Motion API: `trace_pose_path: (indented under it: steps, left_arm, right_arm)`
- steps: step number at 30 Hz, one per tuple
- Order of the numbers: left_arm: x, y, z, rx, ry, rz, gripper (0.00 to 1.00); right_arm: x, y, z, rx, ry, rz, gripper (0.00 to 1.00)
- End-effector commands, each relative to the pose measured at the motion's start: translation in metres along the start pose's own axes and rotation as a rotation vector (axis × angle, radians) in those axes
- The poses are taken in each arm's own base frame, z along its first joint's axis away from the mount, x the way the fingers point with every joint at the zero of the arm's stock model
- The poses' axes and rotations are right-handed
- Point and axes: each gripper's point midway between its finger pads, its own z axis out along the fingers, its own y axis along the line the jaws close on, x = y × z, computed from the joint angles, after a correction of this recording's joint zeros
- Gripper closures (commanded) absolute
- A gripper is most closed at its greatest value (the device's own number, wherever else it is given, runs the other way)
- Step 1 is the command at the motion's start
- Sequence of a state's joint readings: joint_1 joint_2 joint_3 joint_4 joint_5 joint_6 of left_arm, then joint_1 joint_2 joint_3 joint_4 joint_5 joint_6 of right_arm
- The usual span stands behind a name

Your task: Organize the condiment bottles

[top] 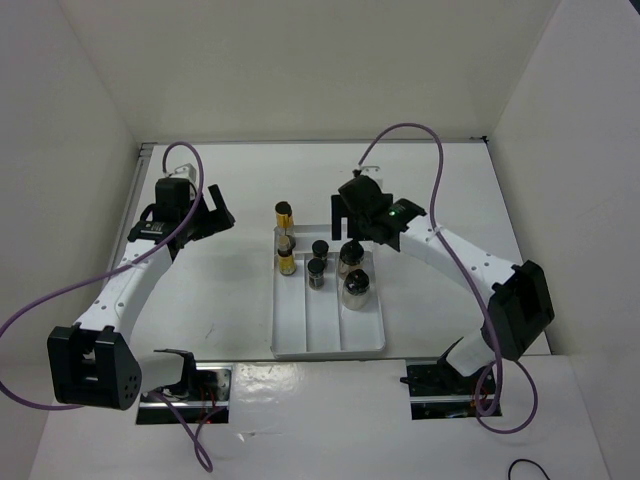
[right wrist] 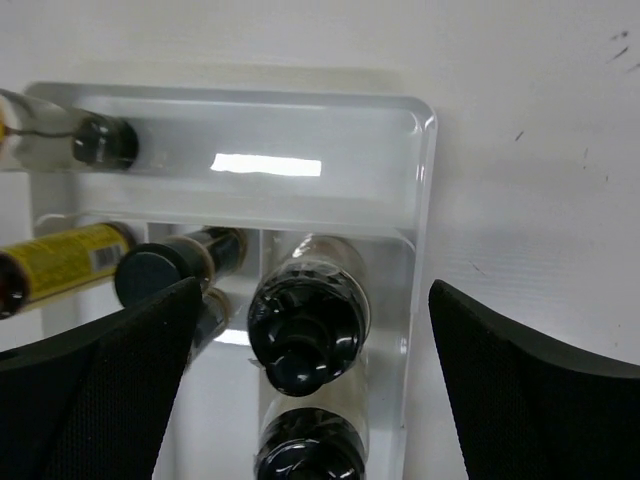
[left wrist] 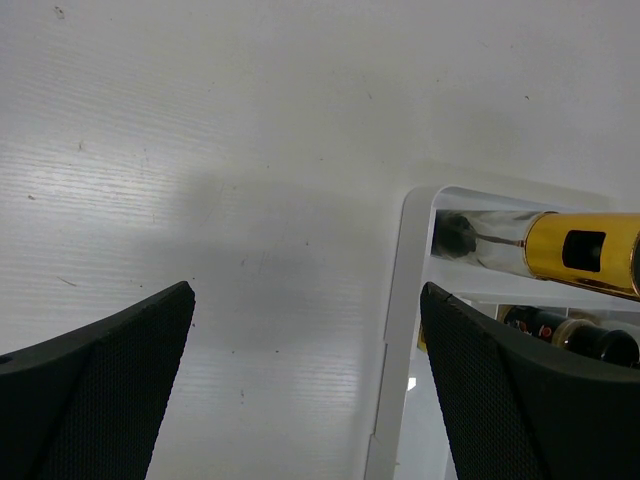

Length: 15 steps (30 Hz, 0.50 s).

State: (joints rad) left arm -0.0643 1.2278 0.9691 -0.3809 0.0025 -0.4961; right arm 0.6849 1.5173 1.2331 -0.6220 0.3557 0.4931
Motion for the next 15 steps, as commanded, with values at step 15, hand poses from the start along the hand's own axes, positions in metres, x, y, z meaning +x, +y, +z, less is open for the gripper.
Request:
trace_pose_path:
  steps: [15]
  left_arm:
    - [-0.006,-0.011,0.0,0.059,-0.019,0.024,0.0]
  right_arm:
    - [-0.191,-0.051,-0.067,0.171,-0.491,0.141,0.01]
